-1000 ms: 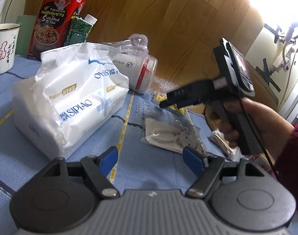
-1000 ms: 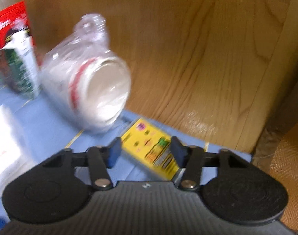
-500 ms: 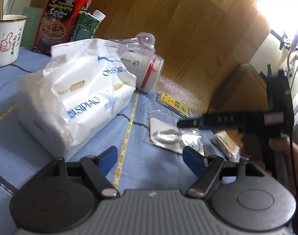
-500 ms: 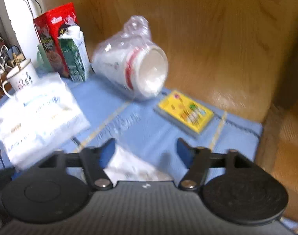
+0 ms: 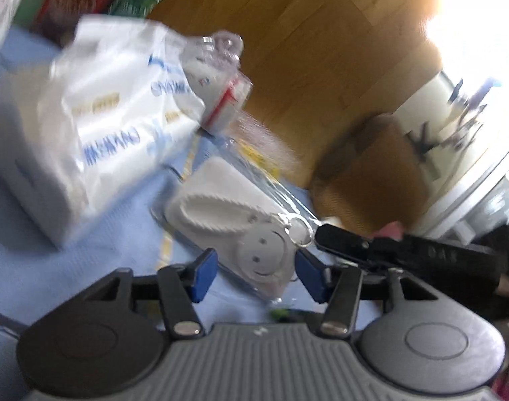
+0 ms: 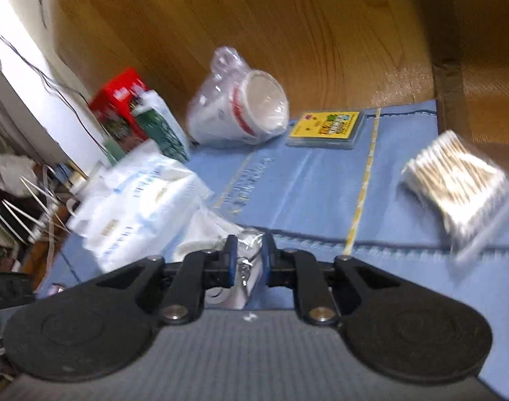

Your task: Organize soft objects

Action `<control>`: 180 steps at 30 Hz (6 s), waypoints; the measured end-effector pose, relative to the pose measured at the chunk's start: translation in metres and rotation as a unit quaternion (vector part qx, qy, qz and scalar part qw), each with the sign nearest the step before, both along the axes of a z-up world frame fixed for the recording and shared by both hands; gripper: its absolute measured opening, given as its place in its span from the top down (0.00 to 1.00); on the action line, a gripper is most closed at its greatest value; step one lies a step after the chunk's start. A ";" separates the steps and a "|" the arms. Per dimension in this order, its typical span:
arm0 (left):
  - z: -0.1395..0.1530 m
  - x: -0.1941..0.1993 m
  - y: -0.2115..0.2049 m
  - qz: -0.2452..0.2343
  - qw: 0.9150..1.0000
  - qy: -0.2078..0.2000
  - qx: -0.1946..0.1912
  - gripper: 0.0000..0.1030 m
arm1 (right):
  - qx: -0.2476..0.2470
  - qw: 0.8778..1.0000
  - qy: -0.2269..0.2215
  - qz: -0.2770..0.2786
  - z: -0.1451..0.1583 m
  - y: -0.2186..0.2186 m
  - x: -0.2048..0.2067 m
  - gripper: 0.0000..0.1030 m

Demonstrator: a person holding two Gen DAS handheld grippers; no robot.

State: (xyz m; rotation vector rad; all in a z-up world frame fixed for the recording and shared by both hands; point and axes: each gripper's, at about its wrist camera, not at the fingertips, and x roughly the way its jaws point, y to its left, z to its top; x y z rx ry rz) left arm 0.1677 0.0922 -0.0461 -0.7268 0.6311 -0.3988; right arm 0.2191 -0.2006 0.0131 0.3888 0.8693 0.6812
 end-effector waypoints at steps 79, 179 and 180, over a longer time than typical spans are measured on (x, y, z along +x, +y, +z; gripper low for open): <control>0.102 -0.070 -0.290 -0.151 0.920 -0.158 0.325 0.25 | -0.197 0.862 -0.282 -0.372 0.013 -0.206 -0.207 0.25; 0.024 -0.096 -0.201 -0.097 0.915 -0.147 0.364 0.08 | -0.149 0.883 -0.236 -0.378 0.001 -0.144 -0.219 0.18; 0.024 -0.096 -0.201 -0.098 0.914 -0.148 0.364 0.08 | -0.148 0.883 -0.235 -0.378 0.001 -0.145 -0.219 0.17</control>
